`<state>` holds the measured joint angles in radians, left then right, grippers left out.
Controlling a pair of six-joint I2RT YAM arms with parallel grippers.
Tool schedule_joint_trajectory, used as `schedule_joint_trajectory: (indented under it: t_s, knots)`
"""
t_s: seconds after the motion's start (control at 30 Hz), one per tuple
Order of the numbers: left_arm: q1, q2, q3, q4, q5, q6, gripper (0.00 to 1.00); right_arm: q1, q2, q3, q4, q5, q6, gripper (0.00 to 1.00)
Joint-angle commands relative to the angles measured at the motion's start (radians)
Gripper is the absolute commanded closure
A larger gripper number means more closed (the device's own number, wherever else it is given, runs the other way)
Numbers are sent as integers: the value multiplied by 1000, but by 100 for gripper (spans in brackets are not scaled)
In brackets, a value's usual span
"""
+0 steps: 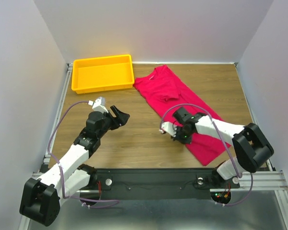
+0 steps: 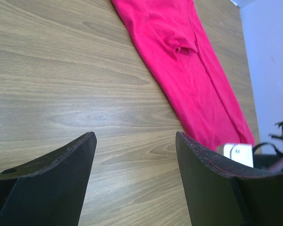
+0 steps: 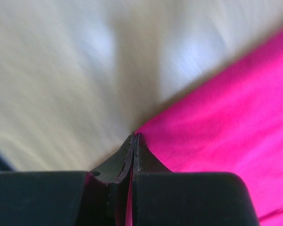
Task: Fold and stack the t-shirts
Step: Fold the tshirt
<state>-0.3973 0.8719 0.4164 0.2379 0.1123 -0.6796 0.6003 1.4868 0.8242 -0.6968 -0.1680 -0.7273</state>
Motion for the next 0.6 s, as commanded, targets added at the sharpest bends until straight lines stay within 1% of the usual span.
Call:
schedule_joint_trajectory:
  t_s: [0.0,0.07,0.1,0.13,0.2,0.23,0.33,0.37,0.47,0.53,0.57]
  knots:
    - [3,-39,2,9,-16,-12,21,157,80,96,-27,-146,80,99]
    - [3,-47,-2,8,-19,-15,21,196,133,140,-12,-154,123,99]
    - [3,-47,-4,6,-16,-18,21,210,197,197,9,-159,176,99]
    - [2,-48,-2,1,-17,-18,21,225,226,226,17,-163,204,99]
    - [2,-53,4,-9,-16,-17,21,233,292,289,35,-177,253,99]
    - [2,-56,4,-18,-19,-14,21,236,346,347,43,-183,302,99]
    - [3,-67,2,-22,-25,-9,21,243,417,435,78,-203,385,99]
    - [2,-65,2,-23,-26,-5,21,248,456,497,86,-209,408,99]
    - [2,-56,7,-23,-17,5,21,262,533,590,89,-261,462,99]
    - [2,-48,15,-22,-13,12,21,273,549,641,82,-295,470,99]
    - [3,-47,19,-23,-13,21,21,273,541,647,77,-294,468,97]
